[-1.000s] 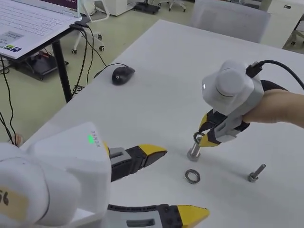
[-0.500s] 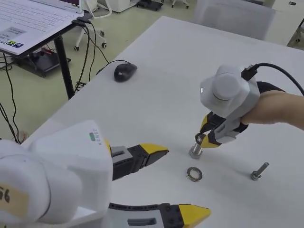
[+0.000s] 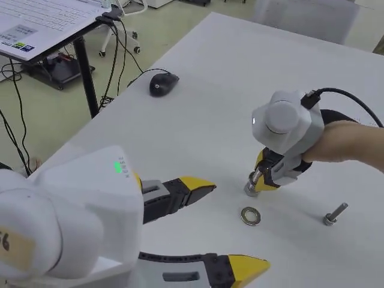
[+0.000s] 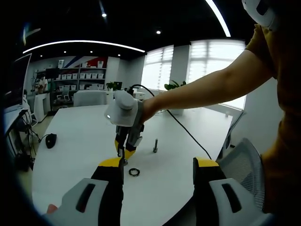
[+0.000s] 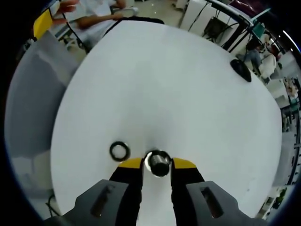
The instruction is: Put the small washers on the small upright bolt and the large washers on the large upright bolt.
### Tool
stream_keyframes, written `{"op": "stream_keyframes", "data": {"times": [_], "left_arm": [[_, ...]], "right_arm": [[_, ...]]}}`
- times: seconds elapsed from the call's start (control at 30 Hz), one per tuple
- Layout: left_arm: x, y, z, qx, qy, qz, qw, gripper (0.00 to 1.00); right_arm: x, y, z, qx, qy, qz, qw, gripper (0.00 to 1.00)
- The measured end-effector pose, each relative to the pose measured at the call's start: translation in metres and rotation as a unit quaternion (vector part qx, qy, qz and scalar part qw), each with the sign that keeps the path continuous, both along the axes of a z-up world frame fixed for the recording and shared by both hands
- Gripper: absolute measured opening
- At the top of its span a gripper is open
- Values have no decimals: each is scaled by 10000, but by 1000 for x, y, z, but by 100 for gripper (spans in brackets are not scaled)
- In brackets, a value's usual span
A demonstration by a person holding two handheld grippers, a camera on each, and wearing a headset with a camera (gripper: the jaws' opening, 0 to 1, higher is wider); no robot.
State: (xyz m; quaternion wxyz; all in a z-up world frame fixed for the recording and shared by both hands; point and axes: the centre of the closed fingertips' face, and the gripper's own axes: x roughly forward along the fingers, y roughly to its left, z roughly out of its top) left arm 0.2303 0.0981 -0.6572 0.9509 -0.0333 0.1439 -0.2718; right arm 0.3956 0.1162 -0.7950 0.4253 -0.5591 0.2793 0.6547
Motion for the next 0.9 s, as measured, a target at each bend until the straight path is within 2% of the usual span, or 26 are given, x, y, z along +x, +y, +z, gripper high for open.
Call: {"op": "stream_keyframes", "data": {"times": [0.43,0.7,0.9], "left_arm": [[2,2,-5,-34,85,28,10000,58],[3,3,-6,-40,92,41,9999,59],[3,2,-5,-28,91,27,10000,59]], "right_arm": [[5,0,-20,-75,105,-31,9999,22],[5,0,-22,-66,165,-24,9998,24],[7,-4,-20,-82,103,-52,9999,25]]}}
